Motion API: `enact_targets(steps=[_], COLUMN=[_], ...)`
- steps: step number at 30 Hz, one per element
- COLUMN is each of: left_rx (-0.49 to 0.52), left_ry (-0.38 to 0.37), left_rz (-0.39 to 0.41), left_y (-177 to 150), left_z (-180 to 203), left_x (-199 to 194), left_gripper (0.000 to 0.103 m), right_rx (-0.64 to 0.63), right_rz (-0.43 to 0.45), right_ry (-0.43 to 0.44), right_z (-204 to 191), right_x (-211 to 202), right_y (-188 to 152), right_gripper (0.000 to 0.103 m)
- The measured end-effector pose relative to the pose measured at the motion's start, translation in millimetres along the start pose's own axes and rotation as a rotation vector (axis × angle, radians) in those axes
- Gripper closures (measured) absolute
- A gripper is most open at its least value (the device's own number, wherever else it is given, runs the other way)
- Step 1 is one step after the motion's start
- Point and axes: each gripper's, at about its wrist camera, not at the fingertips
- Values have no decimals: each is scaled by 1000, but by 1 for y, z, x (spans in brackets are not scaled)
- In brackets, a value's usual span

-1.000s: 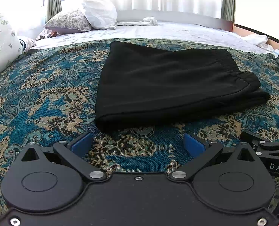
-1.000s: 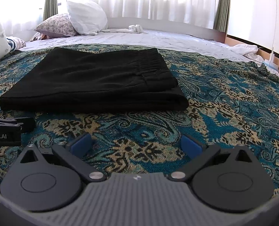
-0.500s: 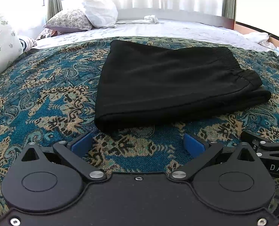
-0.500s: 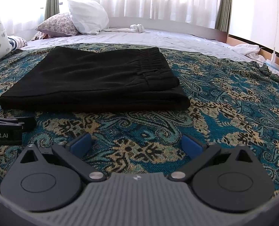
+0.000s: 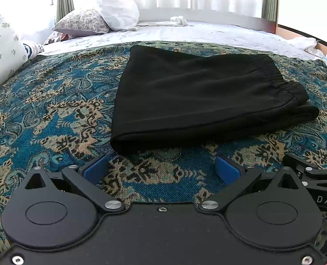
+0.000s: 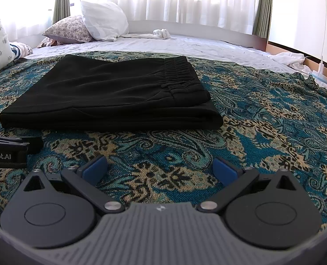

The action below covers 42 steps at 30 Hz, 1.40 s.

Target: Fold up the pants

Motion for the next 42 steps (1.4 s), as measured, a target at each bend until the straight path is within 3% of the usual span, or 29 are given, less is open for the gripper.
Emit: enact_targets(steps=[42], left_rx=[1], left_ry=[1], left_rz=[1], left_y=[0], left_z=[1], left_x=[0], left_gripper=[0], right_rx=[-4], right_rz=[9], right_ry=[9], right_z=[1], right_x=[0], right_y=[-2], right_gripper=[0])
Point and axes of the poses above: each gripper's, at about its wrist camera, not at the fingertips, and x roughly the way its jaws point, z to its right, y to its top, and after that the axes turned 10 degrees about y, right-handed
